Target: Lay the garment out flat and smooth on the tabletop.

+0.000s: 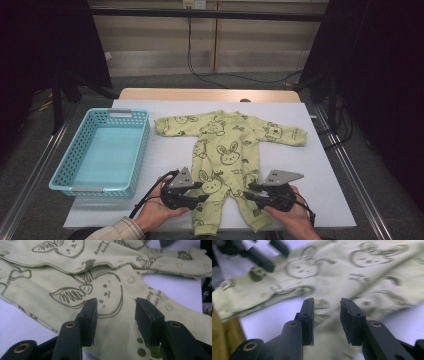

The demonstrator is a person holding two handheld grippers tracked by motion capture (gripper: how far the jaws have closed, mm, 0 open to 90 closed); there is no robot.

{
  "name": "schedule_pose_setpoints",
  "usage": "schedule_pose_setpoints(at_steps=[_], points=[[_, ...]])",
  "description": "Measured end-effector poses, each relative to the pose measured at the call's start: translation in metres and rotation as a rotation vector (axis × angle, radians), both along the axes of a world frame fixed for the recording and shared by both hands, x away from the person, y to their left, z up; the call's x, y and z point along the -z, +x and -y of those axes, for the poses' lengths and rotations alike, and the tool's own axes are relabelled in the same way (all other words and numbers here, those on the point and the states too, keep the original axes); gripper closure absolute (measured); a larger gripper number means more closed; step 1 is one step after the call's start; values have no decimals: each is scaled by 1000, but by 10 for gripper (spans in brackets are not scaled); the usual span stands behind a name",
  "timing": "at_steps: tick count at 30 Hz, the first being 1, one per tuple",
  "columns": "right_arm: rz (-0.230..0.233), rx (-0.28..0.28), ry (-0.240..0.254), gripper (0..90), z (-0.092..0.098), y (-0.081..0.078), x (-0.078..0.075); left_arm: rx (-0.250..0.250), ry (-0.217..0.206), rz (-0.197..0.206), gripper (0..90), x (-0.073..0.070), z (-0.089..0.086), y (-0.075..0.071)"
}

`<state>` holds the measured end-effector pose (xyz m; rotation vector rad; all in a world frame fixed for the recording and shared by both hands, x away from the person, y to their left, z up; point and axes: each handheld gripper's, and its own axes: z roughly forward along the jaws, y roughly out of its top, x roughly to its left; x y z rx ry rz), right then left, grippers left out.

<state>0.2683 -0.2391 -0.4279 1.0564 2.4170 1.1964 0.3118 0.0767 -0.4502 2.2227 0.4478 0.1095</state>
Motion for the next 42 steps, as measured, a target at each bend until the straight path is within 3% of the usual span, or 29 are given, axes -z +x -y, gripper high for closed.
schedule_pose_setpoints(at_steps=[2, 4, 6, 8, 9, 11, 12, 14, 16, 17, 18, 21, 25, 33, 34, 36, 40, 41, 42], points=[[10, 30, -3, 641, 9, 4, 0, -9, 9, 36, 566, 6, 4, -4], [13, 56, -21, 617, 15, 6, 0, -4, 39, 30, 577, 4, 3, -2], [4, 75, -30, 591, 20, 8, 3, -35, 4, -1, 712, 5, 3, -2], [-1, 85, -48, 560, 22, 8, 5, -16, 10, -24, 862, 4, 2, 1], [-5, 96, -60, 549, 23, 8, 5, -22, 16, -22, 892, 4, 2, 0], [-12, 105, -67, 520, 24, 11, 8, -28, 12, -12, 900, 4, 4, -1], [-23, 100, -63, 520, 25, 13, 10, -29, 3, -30, 900, 4, 4, -1], [-41, 67, -83, 540, 22, 19, 15, -19, 6, -24, 900, 4, 3, 1], [-62, 75, -116, 726, 16, 22, 17, -7, 13, -24, 900, 4, 3, 1], [-54, 43, -105, 793, 15, 23, 17, -7, 6, -36, 900, 3, 3, 1], [-50, 52, -107, 835, 15, 22, 16, -9, -16, -40, 900, 3, 4, 1], [-14, 52, -97, 878, 20, 16, 12, -7, -16, -32, 900, 4, 6, 0], [-3, 83, -98, 885, 32, 10, 9, -6, -16, -32, 900, 4, 5, 0], [-28, 108, -104, 884, 53, -2, 11, 0, -15, -48, 900, 3, 5, 0], [-30, 108, -107, 884, 53, -3, 12, 11, 9, -38, 900, 2, 4, 1], [-35, 107, -106, 881, 54, -5, 12, 0, -11, -43, 900, 3, 6, -2], [-18, 133, -91, 762, 56, -6, 11, 6, -22, -53, 900, 2, 5, -2], [-12, 138, -83, 730, 56, -6, 11, 17, -4, -42, 900, 1, 4, -1], [-3, 145, -74, 696, 57, -5, 11, -5, -33, -48, 900, 2, 5, -2]])
